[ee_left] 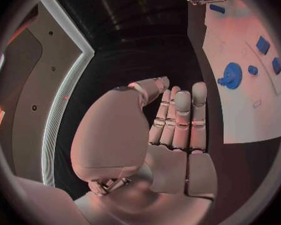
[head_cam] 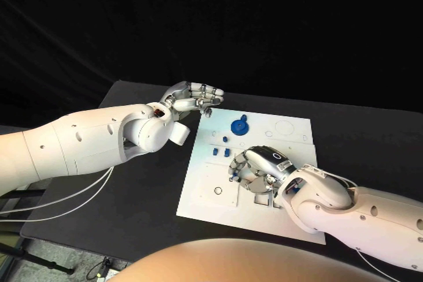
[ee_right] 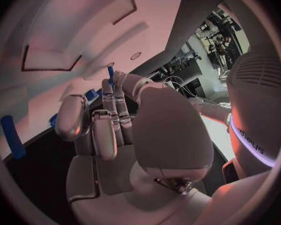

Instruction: Assemble the parts on the task board

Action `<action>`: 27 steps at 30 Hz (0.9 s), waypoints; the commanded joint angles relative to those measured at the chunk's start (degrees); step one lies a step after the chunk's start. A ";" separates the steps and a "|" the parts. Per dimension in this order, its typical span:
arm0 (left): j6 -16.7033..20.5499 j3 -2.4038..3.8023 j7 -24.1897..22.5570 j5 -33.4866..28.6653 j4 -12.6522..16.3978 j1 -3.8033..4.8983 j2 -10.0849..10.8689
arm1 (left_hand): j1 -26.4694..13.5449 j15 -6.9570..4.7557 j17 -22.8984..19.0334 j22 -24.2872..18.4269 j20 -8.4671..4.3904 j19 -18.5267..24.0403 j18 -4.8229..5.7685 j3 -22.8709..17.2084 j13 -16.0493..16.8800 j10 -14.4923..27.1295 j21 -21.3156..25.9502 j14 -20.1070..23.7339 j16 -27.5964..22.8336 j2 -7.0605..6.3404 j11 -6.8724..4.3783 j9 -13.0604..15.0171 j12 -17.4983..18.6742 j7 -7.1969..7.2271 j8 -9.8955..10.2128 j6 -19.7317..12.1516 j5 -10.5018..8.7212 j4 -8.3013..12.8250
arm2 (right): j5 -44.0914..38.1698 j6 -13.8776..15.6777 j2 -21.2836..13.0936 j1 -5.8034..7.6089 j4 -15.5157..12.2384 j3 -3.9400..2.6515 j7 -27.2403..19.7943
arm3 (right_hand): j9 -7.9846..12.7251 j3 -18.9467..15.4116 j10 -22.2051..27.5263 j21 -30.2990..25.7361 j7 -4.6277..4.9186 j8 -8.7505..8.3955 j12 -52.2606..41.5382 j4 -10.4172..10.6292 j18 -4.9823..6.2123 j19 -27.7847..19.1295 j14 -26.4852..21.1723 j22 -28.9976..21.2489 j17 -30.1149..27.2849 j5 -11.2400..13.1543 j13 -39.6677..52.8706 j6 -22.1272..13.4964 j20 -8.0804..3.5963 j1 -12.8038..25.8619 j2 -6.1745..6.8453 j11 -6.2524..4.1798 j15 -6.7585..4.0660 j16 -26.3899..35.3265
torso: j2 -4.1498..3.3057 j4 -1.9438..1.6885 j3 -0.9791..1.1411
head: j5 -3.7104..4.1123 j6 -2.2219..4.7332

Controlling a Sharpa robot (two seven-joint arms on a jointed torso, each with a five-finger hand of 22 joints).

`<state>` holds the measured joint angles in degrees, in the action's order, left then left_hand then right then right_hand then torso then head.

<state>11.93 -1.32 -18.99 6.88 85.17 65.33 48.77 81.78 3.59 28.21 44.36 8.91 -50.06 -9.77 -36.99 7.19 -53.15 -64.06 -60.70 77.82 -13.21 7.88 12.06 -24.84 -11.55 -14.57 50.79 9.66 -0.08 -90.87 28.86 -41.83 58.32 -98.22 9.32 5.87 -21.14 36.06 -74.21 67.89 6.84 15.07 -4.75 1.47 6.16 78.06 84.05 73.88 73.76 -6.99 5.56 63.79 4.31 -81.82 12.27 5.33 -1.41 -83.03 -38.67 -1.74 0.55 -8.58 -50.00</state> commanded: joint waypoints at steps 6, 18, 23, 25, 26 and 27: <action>-1.30 0.05 -0.03 0.46 0.19 0.03 0.20 | -0.36 0.13 -0.18 -0.08 0.30 -0.22 -0.85 0.14 -0.01 0.50 0.04 0.23 0.24 0.24 0.10 -0.06 -0.36 0.10 -0.11 -0.12 0.14 0.39 | -0.87 -0.62 0.40 -0.31 0.23 0.01 0.07 | -0.14 3.28 -3.02 -0.20 0.28 -0.12 -0.32 -3.73 -0.76 -0.39 3.01 0.08 0.12 -0.13 3.63 -0.07 -0.14 0.06 -0.73 -2.52 -0.21 -0.09 | 0.00 -0.02 -0.03 | -0.06 0.00; -1.45 0.05 0.20 0.59 0.20 0.03 0.38 | -0.39 0.14 -0.25 -0.09 0.31 -0.21 -0.85 0.15 -0.01 0.55 0.04 0.28 0.23 0.26 0.11 -0.05 -0.37 0.11 -0.16 -0.07 0.14 0.39 | -1.50 -1.15 0.86 -0.44 0.94 0.01 0.52 | -0.14 3.28 -3.02 -0.20 0.28 -0.12 -0.32 -3.73 -0.76 -0.39 3.01 0.08 0.12 -0.13 3.63 -0.07 -0.14 0.06 -0.73 -2.52 -0.21 -0.09 | 0.03 -0.03 -0.04 | -0.11 0.00; -1.48 0.05 0.25 0.60 0.22 0.03 0.41 | -0.39 0.14 -0.25 -0.09 0.31 -0.21 -0.85 0.15 -0.01 0.55 0.04 0.28 0.23 0.26 0.11 -0.05 -0.37 0.11 -0.16 -0.07 0.14 0.39 | -2.07 -2.28 1.24 -0.45 1.35 0.01 1.12 | -0.17 3.32 -3.01 -0.22 0.30 -0.14 -0.29 -3.80 -0.76 -0.41 3.01 0.08 0.13 -0.12 3.67 -0.09 -0.13 0.12 -0.76 -2.51 -0.20 -0.10 | 0.00 0.00 -0.04 | -0.16 0.00; -1.48 0.05 0.26 0.60 0.23 0.03 0.42 | -0.39 0.14 -0.25 -0.09 0.31 -0.21 -0.85 0.15 -0.01 0.55 0.04 0.28 0.23 0.26 0.11 -0.05 -0.37 0.11 -0.16 -0.07 0.14 0.39 | -2.39 -2.81 1.38 -0.45 1.45 0.02 1.33 | -0.17 3.32 -3.01 -0.22 0.30 -0.14 -0.29 -3.80 -0.76 -0.41 3.01 0.08 0.13 -0.12 3.67 -0.09 -0.13 0.12 -0.76 -2.51 -0.20 -0.10 | 0.00 -0.03 -0.03 | -0.18 0.00; -1.48 0.05 0.26 0.60 0.23 0.03 0.42 | -0.39 0.14 -0.25 -0.09 0.31 -0.21 -0.85 0.15 -0.01 0.55 0.04 0.28 0.23 0.26 0.11 -0.05 -0.37 0.11 -0.16 -0.07 0.14 0.39 | -2.43 -2.87 1.39 -0.45 1.46 0.02 1.36 | -0.17 3.32 -3.01 -0.22 0.30 -0.14 -0.29 -3.80 -0.76 -0.41 3.01 0.08 0.13 -0.12 3.67 -0.09 -0.13 0.12 -0.76 -2.51 -0.20 -0.10 | 0.00 -0.03 -0.03 | -0.18 0.00; -1.49 0.05 0.27 0.61 0.23 0.03 0.42 | -0.42 0.14 -0.28 -0.09 0.32 -0.19 -0.85 0.16 -0.02 0.62 0.05 0.33 0.24 0.27 0.11 -0.04 -0.37 0.12 -0.21 -0.03 0.13 0.40 | -2.64 -3.17 1.46 -0.45 1.50 0.02 1.49 | -0.17 3.32 -3.01 -0.22 0.30 -0.14 -0.29 -3.80 -0.76 -0.41 3.01 0.08 0.13 -0.12 3.67 -0.09 -0.13 0.12 -0.76 -2.51 -0.20 -0.10 | 0.00 -0.04 -0.03 | -0.15 0.00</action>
<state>11.48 -1.32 -18.56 7.23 85.25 65.34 49.24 81.78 3.59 27.99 44.36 8.91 -50.06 -9.77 -36.84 7.19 -52.94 -64.06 -60.70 77.82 -13.21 8.09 12.06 -25.02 -11.55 -14.57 50.79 9.66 0.08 -91.95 27.84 -40.47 57.96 -96.89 9.28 6.32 -21.22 35.98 -74.31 67.89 6.84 15.06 -4.75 1.39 6.16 78.06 84.06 73.88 73.83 -6.94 5.57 63.79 4.31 -81.65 12.10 5.44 -1.40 -83.03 -38.66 -1.77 0.51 -8.75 -50.00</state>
